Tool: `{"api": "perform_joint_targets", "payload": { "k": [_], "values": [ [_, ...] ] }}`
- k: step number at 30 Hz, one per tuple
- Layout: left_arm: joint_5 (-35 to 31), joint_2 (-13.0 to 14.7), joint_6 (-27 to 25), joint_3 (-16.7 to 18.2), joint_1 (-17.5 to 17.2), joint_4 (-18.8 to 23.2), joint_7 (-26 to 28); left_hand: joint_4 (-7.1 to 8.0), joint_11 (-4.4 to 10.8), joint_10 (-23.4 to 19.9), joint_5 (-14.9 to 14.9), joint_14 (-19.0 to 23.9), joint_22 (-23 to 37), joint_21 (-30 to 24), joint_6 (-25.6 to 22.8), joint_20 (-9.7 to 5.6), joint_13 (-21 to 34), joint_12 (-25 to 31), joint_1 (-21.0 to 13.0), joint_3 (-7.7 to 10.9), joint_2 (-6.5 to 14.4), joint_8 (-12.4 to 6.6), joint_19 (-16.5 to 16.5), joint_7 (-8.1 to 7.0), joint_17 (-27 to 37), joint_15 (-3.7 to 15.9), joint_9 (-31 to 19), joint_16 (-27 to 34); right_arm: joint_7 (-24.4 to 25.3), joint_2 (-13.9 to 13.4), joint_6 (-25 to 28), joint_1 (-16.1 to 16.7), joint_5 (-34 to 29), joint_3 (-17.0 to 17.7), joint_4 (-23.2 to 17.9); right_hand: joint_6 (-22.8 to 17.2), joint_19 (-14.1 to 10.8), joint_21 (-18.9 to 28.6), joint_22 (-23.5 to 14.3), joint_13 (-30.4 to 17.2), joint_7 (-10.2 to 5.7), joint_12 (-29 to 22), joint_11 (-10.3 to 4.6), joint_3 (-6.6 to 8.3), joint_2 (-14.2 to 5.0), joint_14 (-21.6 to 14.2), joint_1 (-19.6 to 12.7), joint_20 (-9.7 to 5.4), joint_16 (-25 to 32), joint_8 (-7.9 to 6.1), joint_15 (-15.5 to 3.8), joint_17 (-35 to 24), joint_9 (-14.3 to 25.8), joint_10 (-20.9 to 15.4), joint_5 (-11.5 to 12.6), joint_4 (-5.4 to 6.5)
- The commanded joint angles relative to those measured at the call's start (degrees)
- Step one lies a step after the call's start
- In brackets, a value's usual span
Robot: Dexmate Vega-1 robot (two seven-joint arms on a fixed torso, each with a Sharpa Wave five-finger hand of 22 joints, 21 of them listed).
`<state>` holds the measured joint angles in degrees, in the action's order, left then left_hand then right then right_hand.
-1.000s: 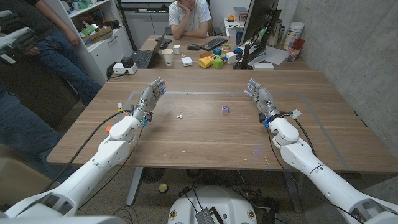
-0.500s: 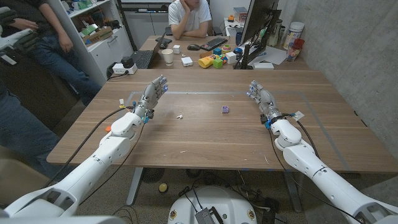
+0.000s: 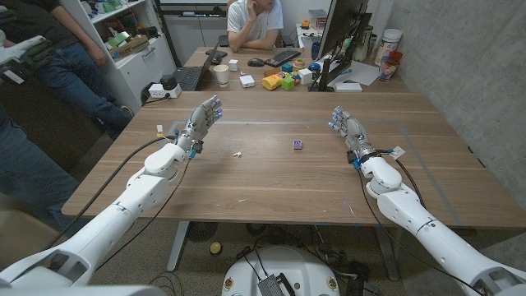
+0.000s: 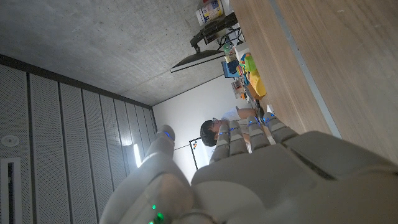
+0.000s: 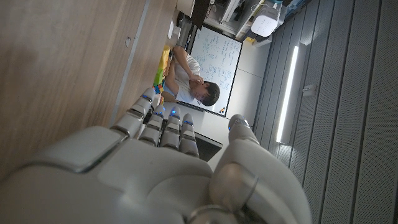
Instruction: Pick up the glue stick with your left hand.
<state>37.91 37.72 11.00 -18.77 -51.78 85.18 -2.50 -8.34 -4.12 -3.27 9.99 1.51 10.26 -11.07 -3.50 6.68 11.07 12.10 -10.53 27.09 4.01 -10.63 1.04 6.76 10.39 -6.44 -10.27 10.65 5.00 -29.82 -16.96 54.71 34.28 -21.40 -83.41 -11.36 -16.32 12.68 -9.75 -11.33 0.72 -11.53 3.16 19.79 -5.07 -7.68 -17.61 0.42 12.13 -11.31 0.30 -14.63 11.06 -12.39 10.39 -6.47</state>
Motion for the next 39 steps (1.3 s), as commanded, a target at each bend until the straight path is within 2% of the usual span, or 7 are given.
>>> {"api": "perform_joint_targets", "payload": {
  "k": [1, 15, 20, 25, 32, 35, 39],
  "values": [
    [1.6, 5.0, -5.0, 3.4, -4.7, 9.0, 3.9, -0.16, -0.60, -0.4, 0.5, 0.4, 0.1, -0.6, -0.4, 0.54, 0.2, 0.3, -1.0, 0.55, 0.2, -0.59, -0.4, 0.46, 0.1, -0.31, -0.1, 0.5, -0.5, -0.5, 0.5, -1.0, 0.1, 0.3, 0.5, -0.3, 0.0, -0.1, -0.1, -0.1, 0.14, -0.1, -0.09, 0.06, -0.30, -0.2, -0.2, 0.34, 0.2, -0.22, 0.07, 0.0, 0.1, -0.4, 0.4, -0.29],
    [-1.3, 11.9, -8.5, 7.4, -11.1, 18.2, 8.5, -0.92, -1.07, -0.7, 0.9, 1.3, 0.1, -1.0, -0.6, 1.88, 0.2, 0.4, -3.0, 1.71, 1.1, -0.66, -1.7, 1.00, 0.1, -1.05, -0.1, 0.7, -0.4, -0.9, 0.7, -0.8, -0.3, 0.1, -0.4, -0.4, 0.0, -0.4, -0.1, -0.1, 0.09, -0.1, -0.17, -0.03, -0.40, -0.2, -0.2, 0.38, 0.3, -0.24, 0.04, 0.1, 0.1, -0.5, 0.4, -0.35],
    [-3.6, 15.6, -10.8, 9.1, -13.7, 21.9, 10.1, -1.30, -1.23, -0.6, 1.2, 1.3, 0.1, -1.0, -0.4, 2.48, 0.2, 0.3, -4.1, 2.32, 1.5, -0.60, -2.0, 1.04, 0.1, -1.28, -0.1, 0.6, -0.1, -1.1, 0.6, -0.4, -0.4, 0.3, -1.0, -0.4, 0.1, -0.5, -0.1, -0.1, 0.10, -0.1, -0.25, -0.05, -0.47, -0.2, -0.2, 0.41, 0.3, -0.22, 0.09, 0.2, 0.1, -0.5, 0.4, -0.37],
    [-4.7, 18.9, -12.9, 11.8, -16.9, 25.4, 10.9, -1.80, -1.24, -0.7, 1.6, 1.6, 0.1, -1.0, -0.2, 3.43, 0.2, 0.3, -6.0, 3.31, 2.2, -0.64, -2.3, 1.23, 0.1, -1.62, -0.2, 0.6, 0.2, -1.3, 0.5, -0.1, -0.6, 0.5, -1.4, -0.4, 0.1, -0.5, -0.1, -0.1, 0.01, -0.1, -0.08, -0.08, -0.49, -0.2, -0.1, 0.40, 0.3, -0.24, 0.06, 0.2, 0.1, -0.5, 0.4, -0.39],
    [-7.4, 22.4, -14.9, 14.9, -20.7, 28.7, 11.4, -2.13, -1.16, -0.7, 1.9, 1.7, 0.1, -0.9, 0.0, 3.73, 0.2, 0.3, -7.8, 4.25, 2.8, -0.71, -2.3, 1.11, 0.1, -1.72, -0.2, 0.6, 0.0, -1.4, 0.5, -0.2, -0.6, 0.5, -1.5, -0.5, 0.1, -0.6, -0.1, -0.1, 0.03, -0.1, -0.05, -0.12, -0.50, -0.2, -0.1, 0.34, 0.3, -0.24, 0.07, 0.3, 0.1, -0.6, 0.4, -0.43],
    [-8.5, 23.8, -16.7, 17.2, -23.3, 30.9, 12.5, -2.22, -1.12, -0.8, 2.0, 1.7, 0.1, -0.9, 0.0, 3.85, 0.3, 0.4, -8.4, 4.54, 2.9, -0.75, -2.4, 1.15, 0.1, -1.81, -0.2, 0.6, 0.0, -1.3, 0.5, -0.3, -0.6, 0.4, -1.5, -0.5, 0.1, -0.7, -0.1, -0.1, 0.03, -0.1, -0.10, -0.14, -0.51, -0.2, -0.1, 0.36, 0.3, -0.24, 0.07, 0.3, 0.1, -0.5, 0.4, -0.45],
    [-10.6, 25.2, -20.7, 21.1, -27.3, 34.4, 14.8, -2.35, -1.34, -1.3, 2.4, 2.6, 0.2, -1.0, -0.4, 4.63, 0.3, 0.5, -11.3, 6.03, 3.8, -1.00, -2.9, 1.22, 0.1, -1.96, -0.3, 0.7, 0.2, -1.2, 0.5, -0.2, -0.6, 0.4, -1.5, -0.5, 0.1, -0.7, -0.1, -0.1, 0.00, -0.1, -0.17, -0.15, -0.53, -0.2, -0.1, 0.37, 0.3, -0.24, 0.05, 0.3, 0.1, -0.6, 0.4, -0.46]
  ]
}}
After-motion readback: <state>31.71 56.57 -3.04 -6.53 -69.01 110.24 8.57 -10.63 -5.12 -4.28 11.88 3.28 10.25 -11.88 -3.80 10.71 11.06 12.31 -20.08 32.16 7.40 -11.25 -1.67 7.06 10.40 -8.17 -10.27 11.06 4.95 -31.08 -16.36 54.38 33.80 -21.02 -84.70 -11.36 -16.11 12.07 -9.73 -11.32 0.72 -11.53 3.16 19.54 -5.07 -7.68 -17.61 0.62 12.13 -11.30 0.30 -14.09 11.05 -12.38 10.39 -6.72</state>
